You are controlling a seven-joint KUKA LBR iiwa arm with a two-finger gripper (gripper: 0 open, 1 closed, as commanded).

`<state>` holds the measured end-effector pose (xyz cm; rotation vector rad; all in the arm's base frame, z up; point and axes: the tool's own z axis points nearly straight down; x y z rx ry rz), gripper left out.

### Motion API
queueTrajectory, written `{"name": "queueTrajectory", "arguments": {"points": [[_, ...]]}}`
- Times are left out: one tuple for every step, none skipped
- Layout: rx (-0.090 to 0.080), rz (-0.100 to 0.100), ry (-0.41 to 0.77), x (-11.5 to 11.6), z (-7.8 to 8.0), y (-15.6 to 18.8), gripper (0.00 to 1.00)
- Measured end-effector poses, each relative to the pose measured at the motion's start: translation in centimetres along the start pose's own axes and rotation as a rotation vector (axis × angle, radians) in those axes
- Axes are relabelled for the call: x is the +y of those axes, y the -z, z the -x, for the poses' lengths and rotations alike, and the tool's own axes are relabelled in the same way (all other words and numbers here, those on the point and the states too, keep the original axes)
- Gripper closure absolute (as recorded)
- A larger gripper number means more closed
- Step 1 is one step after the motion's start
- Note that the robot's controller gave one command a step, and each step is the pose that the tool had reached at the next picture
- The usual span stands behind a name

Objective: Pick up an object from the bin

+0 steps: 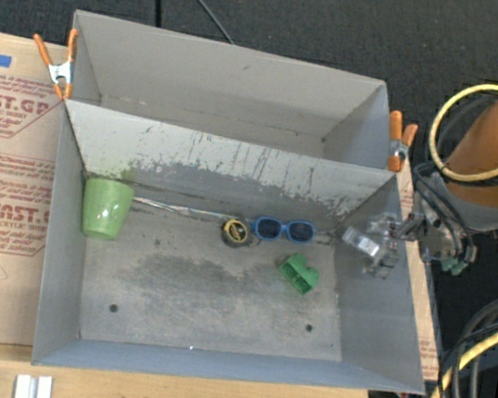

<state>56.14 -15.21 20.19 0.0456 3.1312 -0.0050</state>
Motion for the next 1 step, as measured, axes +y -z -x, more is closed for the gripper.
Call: {"name": "queueTrajectory", "arguments": {"points": [[0.003,0.002,0.43,-0.63,-4.91,8.08,1.0]]}}
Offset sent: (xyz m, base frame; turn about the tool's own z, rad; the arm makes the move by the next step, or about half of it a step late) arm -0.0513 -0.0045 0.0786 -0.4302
